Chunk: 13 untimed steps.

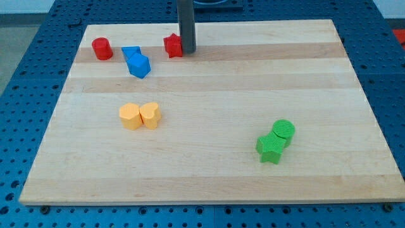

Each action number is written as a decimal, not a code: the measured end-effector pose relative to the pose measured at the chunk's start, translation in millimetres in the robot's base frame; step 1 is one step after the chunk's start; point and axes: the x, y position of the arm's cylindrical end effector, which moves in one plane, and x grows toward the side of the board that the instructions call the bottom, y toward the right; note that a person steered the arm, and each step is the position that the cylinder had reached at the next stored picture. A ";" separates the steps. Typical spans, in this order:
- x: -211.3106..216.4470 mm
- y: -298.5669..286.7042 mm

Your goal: Push the red circle towards the red star

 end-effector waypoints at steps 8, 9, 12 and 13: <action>-16.2 -247.0; 23.4 -243.8; -14.5 -174.1; -26.1 -132.9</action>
